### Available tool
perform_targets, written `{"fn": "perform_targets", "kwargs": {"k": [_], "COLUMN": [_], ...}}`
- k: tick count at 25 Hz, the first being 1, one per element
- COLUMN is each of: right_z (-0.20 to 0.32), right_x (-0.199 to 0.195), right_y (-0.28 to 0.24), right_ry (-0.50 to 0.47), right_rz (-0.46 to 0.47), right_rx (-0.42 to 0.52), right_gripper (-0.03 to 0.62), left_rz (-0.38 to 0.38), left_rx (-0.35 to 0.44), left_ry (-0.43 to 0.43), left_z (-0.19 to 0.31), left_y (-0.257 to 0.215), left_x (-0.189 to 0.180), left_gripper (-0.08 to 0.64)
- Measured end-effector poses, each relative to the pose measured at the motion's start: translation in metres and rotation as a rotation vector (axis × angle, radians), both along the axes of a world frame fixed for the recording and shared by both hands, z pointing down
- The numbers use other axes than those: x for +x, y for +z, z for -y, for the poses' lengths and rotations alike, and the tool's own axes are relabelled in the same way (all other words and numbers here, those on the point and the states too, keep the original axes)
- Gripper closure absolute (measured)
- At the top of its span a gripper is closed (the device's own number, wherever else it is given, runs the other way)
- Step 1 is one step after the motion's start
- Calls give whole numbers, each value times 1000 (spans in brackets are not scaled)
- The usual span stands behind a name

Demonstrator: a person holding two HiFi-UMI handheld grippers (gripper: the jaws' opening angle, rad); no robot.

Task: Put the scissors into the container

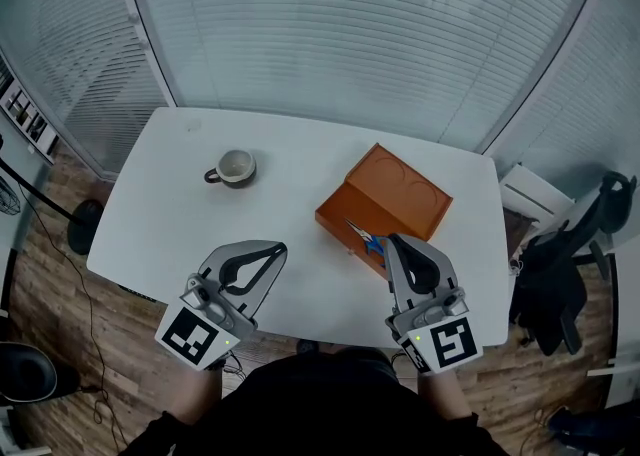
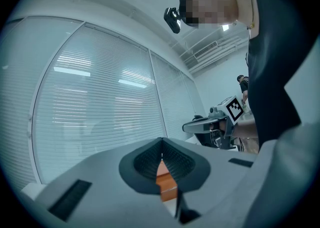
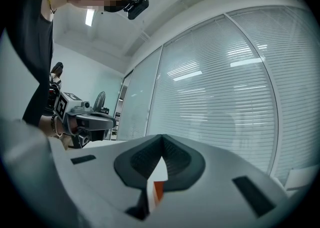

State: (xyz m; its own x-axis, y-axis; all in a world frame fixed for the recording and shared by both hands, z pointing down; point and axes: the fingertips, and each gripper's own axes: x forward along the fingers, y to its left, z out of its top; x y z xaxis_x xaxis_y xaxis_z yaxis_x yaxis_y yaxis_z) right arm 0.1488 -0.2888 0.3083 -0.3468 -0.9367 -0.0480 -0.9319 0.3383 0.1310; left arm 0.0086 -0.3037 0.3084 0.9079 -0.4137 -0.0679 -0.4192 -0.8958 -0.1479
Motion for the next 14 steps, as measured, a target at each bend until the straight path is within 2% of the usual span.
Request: {"fn": "perform_targets", "kwargs": {"k": [14], "right_z": [6], "right_x": [-3], "right_y": [0], "right_ry": [9], "right_rz": [-13], "right_rx": [-1], "right_gripper": [588], "left_rz": [1], "left_rx": [-10], "left_ry": [10], "left_z": [8], "left_y": [1], "left_x": [-1], "left_gripper": [548]}}
